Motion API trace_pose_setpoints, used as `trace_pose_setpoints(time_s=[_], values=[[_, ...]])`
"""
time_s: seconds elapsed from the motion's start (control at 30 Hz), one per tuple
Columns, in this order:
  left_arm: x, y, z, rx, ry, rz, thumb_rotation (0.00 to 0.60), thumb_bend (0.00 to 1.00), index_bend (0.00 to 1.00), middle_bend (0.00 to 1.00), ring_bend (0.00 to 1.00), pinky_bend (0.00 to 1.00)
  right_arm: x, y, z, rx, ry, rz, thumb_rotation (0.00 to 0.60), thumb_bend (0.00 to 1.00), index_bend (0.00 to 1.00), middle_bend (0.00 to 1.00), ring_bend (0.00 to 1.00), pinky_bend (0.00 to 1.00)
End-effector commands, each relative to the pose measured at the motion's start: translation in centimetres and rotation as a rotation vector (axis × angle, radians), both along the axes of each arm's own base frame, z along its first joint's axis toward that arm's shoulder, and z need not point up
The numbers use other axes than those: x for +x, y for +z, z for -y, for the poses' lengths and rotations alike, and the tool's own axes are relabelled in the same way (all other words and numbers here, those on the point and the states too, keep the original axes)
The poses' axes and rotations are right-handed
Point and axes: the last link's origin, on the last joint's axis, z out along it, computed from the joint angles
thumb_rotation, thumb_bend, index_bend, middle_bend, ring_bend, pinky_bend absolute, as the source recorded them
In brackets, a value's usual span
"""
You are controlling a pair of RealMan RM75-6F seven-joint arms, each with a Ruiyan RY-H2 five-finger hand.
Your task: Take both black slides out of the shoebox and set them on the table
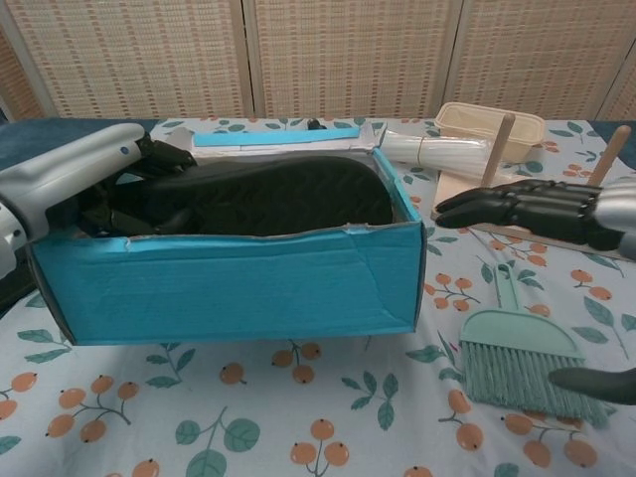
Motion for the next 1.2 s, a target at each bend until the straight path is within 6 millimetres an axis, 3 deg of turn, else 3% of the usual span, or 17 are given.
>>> trace_pose_setpoints(time_s=[0.03,0.2,0.43,0.63,0.8,0.97,1.07,1.2], values=[[-0.1,0.2,-0.1,0.001,0.010,0.010,0.600,0.75,0.66,0.63,0.40,0.29,1.7,-2.0,0.6,0.032,0.014,-0.012,0.380,0.22,0.00,0.00,0.00,0.00],[-0.2,0.3,-0.1,-0.007,0.018,0.021,0.600,0.76,0.66,0.63,0.40,0.29,1.7,-3.8,1.2,0.057,-0.003,-0.077,0.381,0.22,0.00,0.00,0.00,0.00],[0.2,0.9,0.0,-0.011,0.018,0.058,0.600,0.75,0.66,0.63,0.40,0.29,1.1,-4.6,1.4,0.056,-0.024,-0.135,0.380,0.22,0.00,0.00,0.00,0.00],[0.7,3.0,-1.4,0.066,0.014,0.132,0.600,0.75,0.66,0.63,0.40,0.29,0.7,-2.5,1.0,0.009,-0.045,-0.084,0.382,0.22,0.00,0.00,0.00,0.00],[0.0,6.3,-3.4,0.162,0.036,0.176,0.600,0.74,0.66,0.63,0.40,0.30,-1.5,1.2,0.1,-0.071,-0.100,-0.028,0.384,0.22,0.00,0.00,0.00,0.00],[-3.5,9.0,-6.2,0.341,0.064,0.098,0.600,0.72,0.66,0.63,0.40,0.30,-5.1,6.9,-3.0,-0.226,-0.204,0.021,0.388,0.22,0.00,0.00,0.00,0.00],[-7.7,9.4,-8.4,0.465,0.086,-0.089,0.600,0.67,0.65,0.63,0.40,0.31,-7.3,10.1,-5.6,-0.305,-0.268,0.041,0.387,0.22,0.00,0.00,0.00,0.00],[-13.0,9.2,-10.8,0.521,0.108,-0.370,0.600,0.64,0.64,0.62,0.39,0.29,-9.3,12.3,-8.3,-0.348,-0.338,0.050,0.389,0.22,0.00,0.00,0.00,0.00]])
